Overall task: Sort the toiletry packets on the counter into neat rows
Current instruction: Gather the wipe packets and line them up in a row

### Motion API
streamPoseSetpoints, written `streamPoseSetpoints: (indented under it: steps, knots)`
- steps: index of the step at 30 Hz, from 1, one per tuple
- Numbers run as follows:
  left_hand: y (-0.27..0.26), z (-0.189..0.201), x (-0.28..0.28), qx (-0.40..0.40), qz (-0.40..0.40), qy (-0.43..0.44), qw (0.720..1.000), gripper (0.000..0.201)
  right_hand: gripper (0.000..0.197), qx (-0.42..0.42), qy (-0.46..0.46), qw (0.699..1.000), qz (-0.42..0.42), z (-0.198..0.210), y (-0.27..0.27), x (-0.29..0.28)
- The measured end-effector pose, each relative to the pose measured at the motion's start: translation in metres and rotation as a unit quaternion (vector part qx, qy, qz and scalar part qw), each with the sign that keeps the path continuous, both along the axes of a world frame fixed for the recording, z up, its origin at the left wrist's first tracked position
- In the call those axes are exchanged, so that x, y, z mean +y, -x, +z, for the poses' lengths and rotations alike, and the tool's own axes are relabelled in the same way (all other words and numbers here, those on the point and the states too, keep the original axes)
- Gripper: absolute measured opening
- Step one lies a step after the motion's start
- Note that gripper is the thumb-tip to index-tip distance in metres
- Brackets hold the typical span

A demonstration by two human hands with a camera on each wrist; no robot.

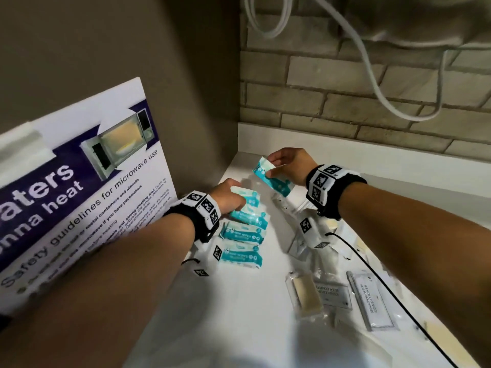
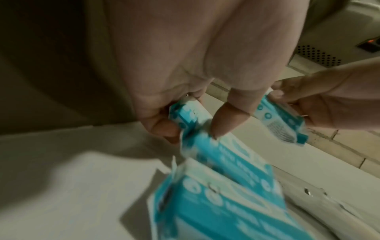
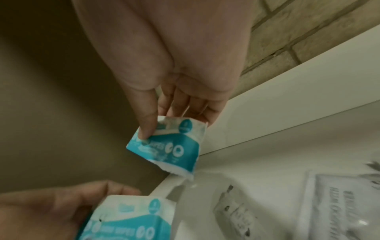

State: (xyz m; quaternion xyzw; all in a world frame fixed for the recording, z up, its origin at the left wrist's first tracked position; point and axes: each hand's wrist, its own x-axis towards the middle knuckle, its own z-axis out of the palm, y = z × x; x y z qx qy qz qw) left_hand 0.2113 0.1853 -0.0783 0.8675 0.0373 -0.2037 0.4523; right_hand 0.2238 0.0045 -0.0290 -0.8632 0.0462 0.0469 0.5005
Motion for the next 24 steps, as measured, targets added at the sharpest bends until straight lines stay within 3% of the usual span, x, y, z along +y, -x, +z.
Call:
streamPoseSetpoints:
  steps: [3,8,11,15,17,20,24]
  knots:
    - [-0.004,0.002,0.008,-0.024,-0.026,-0.059,0.998,0.062,0.036,0.000,0.037,0.999,0.037,-0.007,-0.021,0.012]
    - [-0.002,0.004,0.008,-0.085,-0.092,-0.117,0.985,0.043,0.037,-0.001,0.085,0.992,0.092,-0.023,-0.053,0.034]
    - [0.000,0.004,0.006,-0.101,-0.136,-0.141,0.975,0.046,0.038,0.021,0.175,0.975,0.131,-0.033,-0.067,0.046]
    - [0.000,0.003,0.008,-0.143,-0.108,-0.201,0.963,0.050,0.053,0.030,0.265,0.948,0.172,-0.044,-0.071,0.054]
    - [0.000,0.003,0.007,-0.175,-0.118,-0.207,0.955,0.047,0.047,0.021,0.302,0.932,0.197,-0.045,-0.069,0.054]
    - [0.004,0.004,0.005,-0.153,-0.181,-0.233,0.943,0.042,0.039,0.021,0.331,0.917,0.220,-0.046,-0.066,0.055]
    - [0.006,0.004,0.008,-0.134,-0.185,-0.248,0.942,0.039,0.042,0.013,0.345,0.912,0.221,-0.049,-0.059,0.052]
